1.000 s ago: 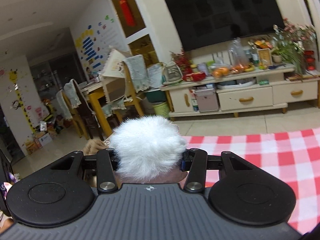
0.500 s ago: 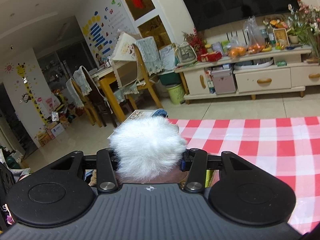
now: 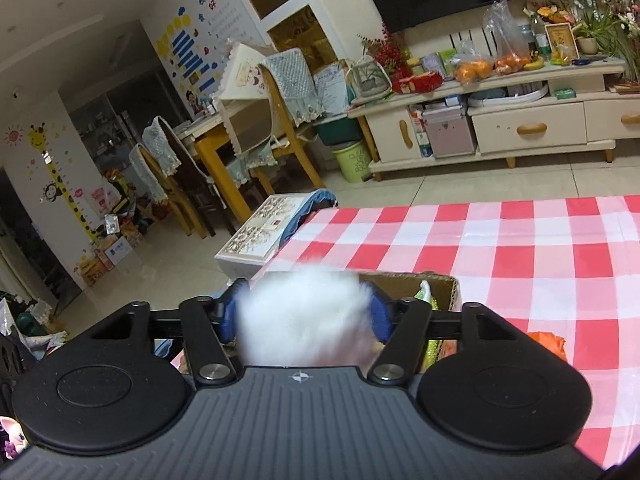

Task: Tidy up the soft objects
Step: 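Lower both items into the box and open both tools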

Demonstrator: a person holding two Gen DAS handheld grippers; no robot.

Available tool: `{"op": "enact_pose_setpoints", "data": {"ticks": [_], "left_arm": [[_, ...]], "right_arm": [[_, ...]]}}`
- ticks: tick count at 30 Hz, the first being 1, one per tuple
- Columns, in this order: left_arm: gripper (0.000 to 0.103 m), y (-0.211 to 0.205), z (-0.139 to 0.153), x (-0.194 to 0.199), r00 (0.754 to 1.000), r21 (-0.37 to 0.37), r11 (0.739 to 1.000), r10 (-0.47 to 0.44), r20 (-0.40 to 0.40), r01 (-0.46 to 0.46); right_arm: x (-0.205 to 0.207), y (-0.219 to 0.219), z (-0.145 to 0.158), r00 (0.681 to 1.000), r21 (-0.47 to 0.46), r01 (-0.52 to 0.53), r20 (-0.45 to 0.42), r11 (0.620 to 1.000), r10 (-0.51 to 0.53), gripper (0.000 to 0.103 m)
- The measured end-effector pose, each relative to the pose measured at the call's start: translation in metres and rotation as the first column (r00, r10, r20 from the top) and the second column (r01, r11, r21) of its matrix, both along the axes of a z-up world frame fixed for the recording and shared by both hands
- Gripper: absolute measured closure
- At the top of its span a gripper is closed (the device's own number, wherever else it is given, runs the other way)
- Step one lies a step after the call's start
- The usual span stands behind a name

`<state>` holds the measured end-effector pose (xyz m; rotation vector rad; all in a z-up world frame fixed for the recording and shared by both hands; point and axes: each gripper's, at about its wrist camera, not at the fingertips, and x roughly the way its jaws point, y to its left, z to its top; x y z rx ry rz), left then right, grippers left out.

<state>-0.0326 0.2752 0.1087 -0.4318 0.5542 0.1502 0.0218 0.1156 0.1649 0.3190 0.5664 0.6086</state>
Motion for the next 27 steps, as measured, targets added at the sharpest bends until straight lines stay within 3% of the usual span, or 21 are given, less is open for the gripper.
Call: {"op": "enact_pose_setpoints", "data": {"ticks": [3,6,8,11,20,27], "left_arm": [[0.031,0.0,0.002,-0.003,1.0,0.017,1.0,0.005,0.015,-0.005],[0.02,-0.001,0.004,-0.005,1.0,0.033,0.999,0.009,0.028,-0.009],[0.02,-0.003,0.006,-0.007,0.999,0.047,0.999,0.011,0.039,-0.013],[0.007,-0.006,0.01,-0.011,0.998,0.073,0.997,0.011,0.06,-0.016],[0.001,-0.018,0.019,-0.029,0.996,0.105,0.994,-0.02,0.085,0.011],[0.001,-0.032,0.022,-0.052,0.996,0.13,0.99,-0.062,0.067,0.053]], "right_arm": [[-0.006,-0.009,0.005,0.999,0.018,0.031,0.017,0.999,-0.031,0.007],[-0.017,-0.019,0.011,0.997,0.019,0.065,0.047,0.998,-0.066,0.007],[-0.027,-0.025,0.014,0.993,0.01,0.092,0.074,0.996,-0.093,0.002],[-0.044,-0.036,0.017,0.984,-0.014,0.134,0.118,0.991,-0.132,0.003],[-0.077,-0.06,0.011,0.954,-0.115,0.268,0.169,0.956,-0.247,0.0],[-0.101,-0.071,0.005,0.941,-0.178,0.328,0.149,0.928,-0.304,0.0]]}}
